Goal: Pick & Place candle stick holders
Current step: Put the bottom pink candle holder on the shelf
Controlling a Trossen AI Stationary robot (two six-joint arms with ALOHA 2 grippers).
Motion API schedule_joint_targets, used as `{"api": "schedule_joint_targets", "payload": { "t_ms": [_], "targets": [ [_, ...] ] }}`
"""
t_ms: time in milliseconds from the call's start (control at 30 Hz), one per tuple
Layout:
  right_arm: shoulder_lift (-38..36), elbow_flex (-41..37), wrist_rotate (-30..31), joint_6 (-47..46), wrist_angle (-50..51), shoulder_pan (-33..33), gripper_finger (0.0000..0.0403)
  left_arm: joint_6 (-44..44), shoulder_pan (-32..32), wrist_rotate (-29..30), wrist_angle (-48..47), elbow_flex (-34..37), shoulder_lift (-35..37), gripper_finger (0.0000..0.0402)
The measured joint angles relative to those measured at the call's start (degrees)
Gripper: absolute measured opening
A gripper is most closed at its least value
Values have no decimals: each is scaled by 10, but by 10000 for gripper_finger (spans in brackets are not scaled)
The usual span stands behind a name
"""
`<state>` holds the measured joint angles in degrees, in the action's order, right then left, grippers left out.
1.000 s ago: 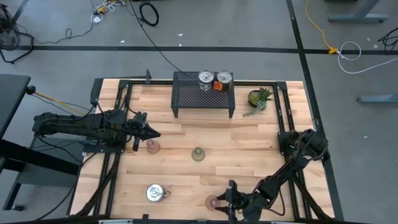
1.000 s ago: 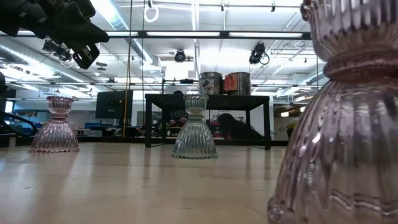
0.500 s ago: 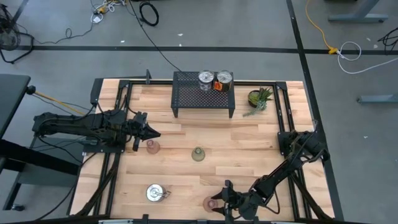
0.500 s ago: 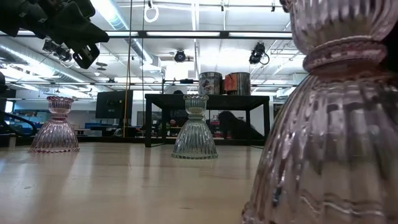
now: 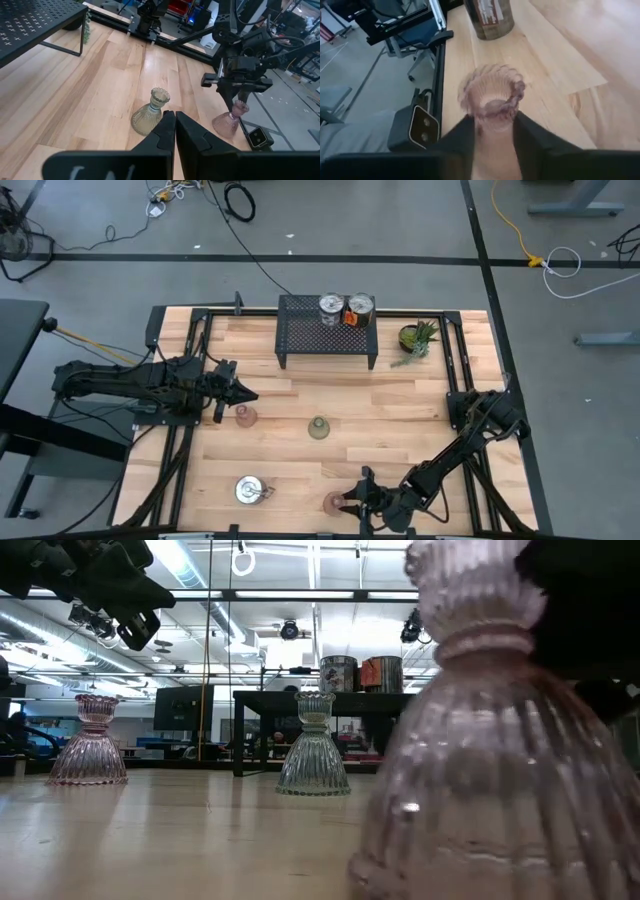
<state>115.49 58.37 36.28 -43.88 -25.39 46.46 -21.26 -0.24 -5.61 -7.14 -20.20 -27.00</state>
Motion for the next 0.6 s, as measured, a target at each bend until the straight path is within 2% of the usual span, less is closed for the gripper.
{"api": "schedule_joint_targets", "payload": {
  "t_ms": [133, 200, 600],
  "targets": [
    [0, 0, -3, 0, 14, 0, 28, 0, 0, 0, 0, 0, 0, 16],
    [0, 0, -3, 2, 16, 0, 7, 0, 0, 0, 0, 0, 0, 16],
    [0, 0, -29, -17, 9, 0, 107, -4, 0, -3, -2, 0, 0, 16]
  ]
}}
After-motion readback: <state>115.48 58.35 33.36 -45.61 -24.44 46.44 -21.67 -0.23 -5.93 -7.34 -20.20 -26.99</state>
